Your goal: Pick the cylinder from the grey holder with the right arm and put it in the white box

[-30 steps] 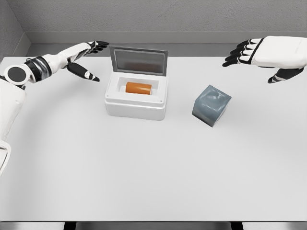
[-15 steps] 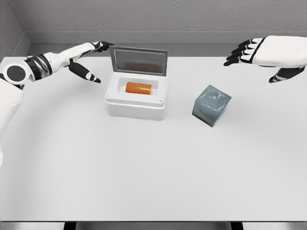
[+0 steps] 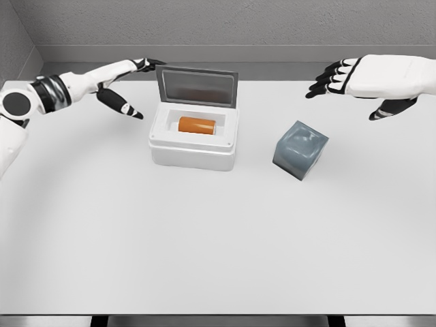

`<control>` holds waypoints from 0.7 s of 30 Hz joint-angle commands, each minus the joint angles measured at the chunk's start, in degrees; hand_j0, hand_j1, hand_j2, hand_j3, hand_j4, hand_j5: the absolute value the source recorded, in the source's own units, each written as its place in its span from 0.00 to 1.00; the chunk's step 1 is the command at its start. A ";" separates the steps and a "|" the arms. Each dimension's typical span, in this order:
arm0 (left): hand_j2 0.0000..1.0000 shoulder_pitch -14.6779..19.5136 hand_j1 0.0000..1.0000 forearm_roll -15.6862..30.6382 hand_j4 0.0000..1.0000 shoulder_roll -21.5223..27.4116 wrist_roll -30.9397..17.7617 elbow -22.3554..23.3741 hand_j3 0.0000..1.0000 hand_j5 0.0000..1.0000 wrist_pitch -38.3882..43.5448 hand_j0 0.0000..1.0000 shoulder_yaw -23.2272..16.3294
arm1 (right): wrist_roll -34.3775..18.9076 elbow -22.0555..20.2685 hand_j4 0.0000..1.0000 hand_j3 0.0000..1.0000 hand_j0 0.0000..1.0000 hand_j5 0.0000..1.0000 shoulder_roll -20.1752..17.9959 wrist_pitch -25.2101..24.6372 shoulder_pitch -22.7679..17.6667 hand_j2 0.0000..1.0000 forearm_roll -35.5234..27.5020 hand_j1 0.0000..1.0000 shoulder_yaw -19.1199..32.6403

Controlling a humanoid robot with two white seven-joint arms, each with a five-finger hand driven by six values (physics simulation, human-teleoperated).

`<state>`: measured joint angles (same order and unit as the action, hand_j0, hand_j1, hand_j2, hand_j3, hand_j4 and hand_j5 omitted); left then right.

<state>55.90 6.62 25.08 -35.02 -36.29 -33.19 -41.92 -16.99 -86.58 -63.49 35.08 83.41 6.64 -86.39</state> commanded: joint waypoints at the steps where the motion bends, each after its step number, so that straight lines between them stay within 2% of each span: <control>1: 1.00 -0.09 1.00 0.77 1.00 0.41 0.02 -1.50 1.00 1.00 0.15 1.00 -0.36 | 0.03 0.01 1.00 1.00 1.00 1.00 0.12 -0.08 0.00 1.00 -0.31 1.00 0.08; 10: 1.00 -2.11 1.00 2.44 1.00 4.19 0.02 -7.30 1.00 1.00 0.15 1.00 -0.36 | 0.03 -0.08 1.00 1.00 1.00 1.00 0.21 -0.08 -0.09 1.00 -0.31 1.00 -0.01; 13: 1.00 -2.64 1.00 2.61 1.00 4.71 0.02 -7.21 1.00 1.00 0.15 1.00 -0.18 | 0.03 -0.08 1.00 1.00 1.00 1.00 0.30 -0.08 -0.44 1.00 -0.22 1.00 -0.09; 15: 1.00 -3.43 1.00 5.86 1.00 7.00 0.02 -6.95 1.00 1.00 0.06 1.00 0.26 | 0.03 -0.08 1.00 1.00 1.00 1.00 0.30 -0.08 -0.61 1.00 -0.31 1.00 -0.01; 17: 1.00 -3.87 1.00 6.21 1.00 7.35 0.02 -5.46 1.00 1.00 0.06 1.00 0.61 | 0.03 -0.08 1.00 1.00 1.00 1.00 0.12 -0.08 -0.61 1.00 -0.22 1.00 0.17; 19: 1.00 -5.45 1.00 10.61 1.00 10.16 0.02 -5.19 1.00 1.00 0.06 1.00 0.70 | 0.03 -0.08 1.00 1.00 1.00 1.00 0.21 -0.08 -0.61 1.00 -0.22 1.00 0.17; 21: 1.00 -5.71 1.00 10.70 1.00 10.87 0.02 -5.19 1.00 1.00 -0.03 1.00 0.70 | 0.03 -0.08 1.00 1.00 1.00 1.00 0.21 -0.08 -0.70 1.00 -0.22 1.00 0.17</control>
<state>49.66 15.29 34.68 -35.02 -41.71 -33.31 -41.45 -16.99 -86.66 -63.29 35.08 82.61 6.69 -86.33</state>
